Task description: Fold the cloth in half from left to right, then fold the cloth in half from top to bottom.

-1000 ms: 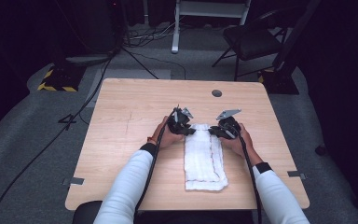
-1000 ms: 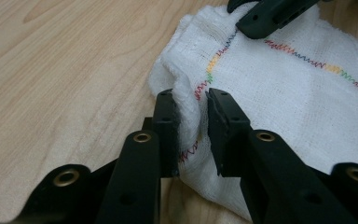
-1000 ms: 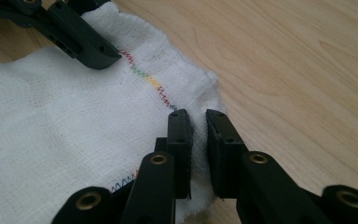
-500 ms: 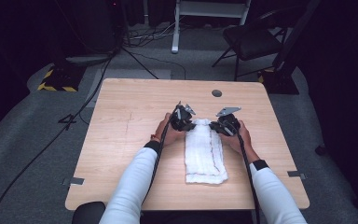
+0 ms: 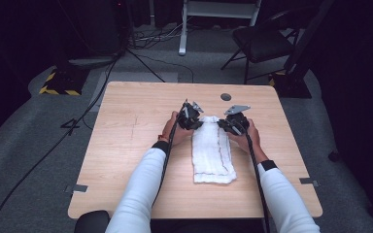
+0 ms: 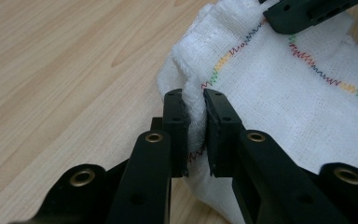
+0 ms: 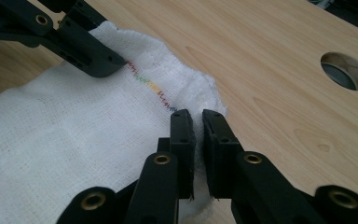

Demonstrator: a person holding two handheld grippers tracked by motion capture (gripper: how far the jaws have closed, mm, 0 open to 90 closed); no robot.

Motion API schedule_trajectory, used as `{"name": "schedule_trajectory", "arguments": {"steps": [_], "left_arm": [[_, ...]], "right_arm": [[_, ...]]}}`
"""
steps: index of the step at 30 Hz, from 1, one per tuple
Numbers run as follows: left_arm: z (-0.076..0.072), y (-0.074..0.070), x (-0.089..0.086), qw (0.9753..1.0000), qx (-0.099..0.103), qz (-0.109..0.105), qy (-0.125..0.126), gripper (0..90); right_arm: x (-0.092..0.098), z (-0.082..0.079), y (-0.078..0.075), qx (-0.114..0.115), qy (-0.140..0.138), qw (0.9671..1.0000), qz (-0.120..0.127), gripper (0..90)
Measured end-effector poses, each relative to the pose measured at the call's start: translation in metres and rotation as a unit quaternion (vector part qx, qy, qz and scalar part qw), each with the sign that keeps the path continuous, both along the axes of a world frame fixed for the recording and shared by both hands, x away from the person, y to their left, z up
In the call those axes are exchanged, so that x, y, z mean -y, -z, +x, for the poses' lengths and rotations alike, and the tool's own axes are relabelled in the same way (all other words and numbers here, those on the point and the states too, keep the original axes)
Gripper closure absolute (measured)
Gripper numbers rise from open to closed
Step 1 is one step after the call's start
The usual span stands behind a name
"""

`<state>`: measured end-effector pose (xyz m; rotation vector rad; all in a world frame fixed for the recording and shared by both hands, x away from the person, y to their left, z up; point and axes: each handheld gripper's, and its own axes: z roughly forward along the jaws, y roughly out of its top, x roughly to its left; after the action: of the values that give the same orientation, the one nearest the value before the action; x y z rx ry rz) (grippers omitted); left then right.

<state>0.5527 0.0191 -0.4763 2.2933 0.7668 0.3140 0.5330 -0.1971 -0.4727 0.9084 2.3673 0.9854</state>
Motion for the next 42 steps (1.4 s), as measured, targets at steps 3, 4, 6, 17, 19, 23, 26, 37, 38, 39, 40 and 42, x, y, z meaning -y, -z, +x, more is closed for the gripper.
{"name": "schedule_trajectory", "arguments": {"steps": [3, 4, 6, 17, 19, 23, 26, 37, 38, 39, 40, 42], "left_arm": [[0.002, -0.004, 0.001, 1.0000, 0.006, 0.002, -0.003, 80.4], [0.003, -0.006, 0.001, 1.0000, 0.005, 0.001, -0.004, 80.4], [0.003, -0.007, 0.001, 0.9999, 0.010, 0.002, -0.003, 80.4], [0.005, -0.015, 0.001, 0.9997, 0.019, 0.004, -0.012, 80.5], [0.008, -0.016, 0.002, 0.9997, 0.021, 0.007, -0.012, 80.5], [0.013, -0.019, 0.002, 0.9996, 0.024, 0.007, -0.014, 80.6], [0.016, -0.019, 0.002, 0.9996, 0.024, 0.003, -0.018, 80.6], [0.008, -0.039, -0.003, 0.9983, 0.048, -0.020, -0.027, 80.4], [0.008, -0.039, -0.003, 0.9983, 0.048, -0.020, -0.027, 80.4], [0.006, -0.042, -0.003, 0.9981, 0.052, -0.022, -0.024, 80.4], [0.004, -0.044, -0.004, 0.9979, 0.056, -0.023, -0.021, 80.4], [-0.001, -0.049, -0.007, 0.9978, 0.061, -0.025, -0.008, 80.3]], "right_arm": [[0.000, 0.004, -0.003, 0.002, 0.003, 1.0000, 0.004, 83.6], [0.000, 0.004, -0.004, 0.002, 0.005, 1.0000, 0.006, 83.6], [0.000, 0.004, -0.006, 0.008, 0.005, 0.9999, 0.005, 83.6], [-0.002, 0.004, -0.012, 0.018, 0.006, 0.9998, 0.002, 83.8], [-0.002, 0.006, -0.013, 0.020, 0.006, 0.9998, 0.001, 83.8], [-0.002, 0.012, -0.016, 0.022, 0.006, 0.9997, 0.002, 83.9], [-0.002, 0.015, -0.018, 0.024, 0.006, 0.9997, 0.001, 83.9], [-0.003, 0.013, -0.035, 0.039, 0.009, 0.9991, 0.015, 84.0], [-0.002, 0.011, -0.039, 0.044, 0.008, 0.9989, 0.016, 84.0], [-0.002, 0.011, -0.039, 0.044, 0.008, 0.9989, 0.016, 84.0], [0.000, 0.007, -0.045, 0.046, 0.007, 0.9985, 0.030, 84.0], [0.001, 0.004, -0.047, 0.046, 0.004, 0.9985, 0.029, 84.0]]}}
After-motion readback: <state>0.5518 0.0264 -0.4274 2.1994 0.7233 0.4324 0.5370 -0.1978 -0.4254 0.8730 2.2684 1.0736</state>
